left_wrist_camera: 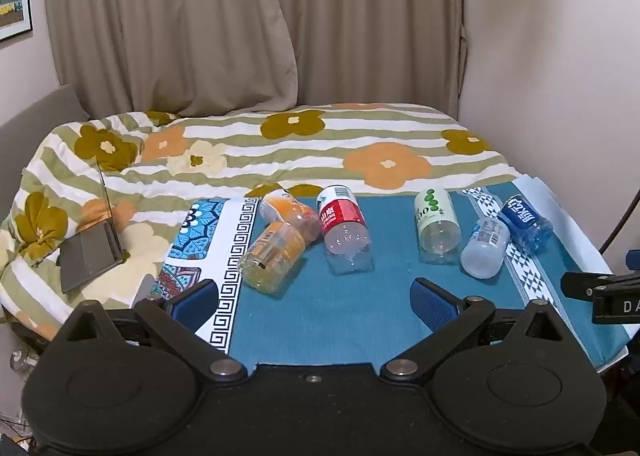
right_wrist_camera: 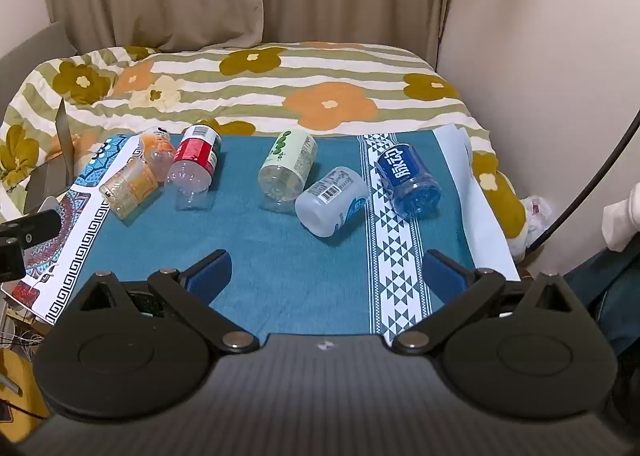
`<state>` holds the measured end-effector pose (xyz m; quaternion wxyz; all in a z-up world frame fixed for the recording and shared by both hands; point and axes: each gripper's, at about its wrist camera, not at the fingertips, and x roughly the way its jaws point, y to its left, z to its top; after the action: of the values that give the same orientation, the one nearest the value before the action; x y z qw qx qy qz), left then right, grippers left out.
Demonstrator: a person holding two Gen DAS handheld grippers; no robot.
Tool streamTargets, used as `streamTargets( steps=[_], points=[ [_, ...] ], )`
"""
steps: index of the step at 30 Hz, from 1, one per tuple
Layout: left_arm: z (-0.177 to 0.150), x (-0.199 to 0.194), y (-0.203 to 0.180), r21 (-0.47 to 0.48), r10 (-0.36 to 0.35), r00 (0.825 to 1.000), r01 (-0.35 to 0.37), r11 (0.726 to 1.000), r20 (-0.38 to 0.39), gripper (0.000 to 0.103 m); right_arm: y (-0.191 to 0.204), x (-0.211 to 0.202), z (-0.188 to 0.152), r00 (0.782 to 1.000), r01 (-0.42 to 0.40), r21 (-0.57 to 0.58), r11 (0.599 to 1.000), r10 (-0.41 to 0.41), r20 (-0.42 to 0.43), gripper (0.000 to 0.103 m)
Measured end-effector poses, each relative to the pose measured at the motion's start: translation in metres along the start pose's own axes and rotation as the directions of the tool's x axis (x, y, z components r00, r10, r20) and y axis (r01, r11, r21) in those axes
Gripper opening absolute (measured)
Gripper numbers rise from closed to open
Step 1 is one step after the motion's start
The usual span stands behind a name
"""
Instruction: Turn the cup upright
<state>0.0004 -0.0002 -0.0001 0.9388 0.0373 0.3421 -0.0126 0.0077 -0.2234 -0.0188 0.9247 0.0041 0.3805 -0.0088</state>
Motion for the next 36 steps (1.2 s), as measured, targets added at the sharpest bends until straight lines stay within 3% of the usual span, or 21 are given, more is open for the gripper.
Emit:
streamTargets(
  steps=[36],
  points=[
    [0.0008, -0.0025, -0.0084, 0.025, 0.02, 1.0, -0.02, 0.999, 0.013, 0.103, -0.0029, 0.0036, -0.008, 1.0, -0.014, 0.022, 1.0, 0.014, -0.019, 0.103]
  ],
)
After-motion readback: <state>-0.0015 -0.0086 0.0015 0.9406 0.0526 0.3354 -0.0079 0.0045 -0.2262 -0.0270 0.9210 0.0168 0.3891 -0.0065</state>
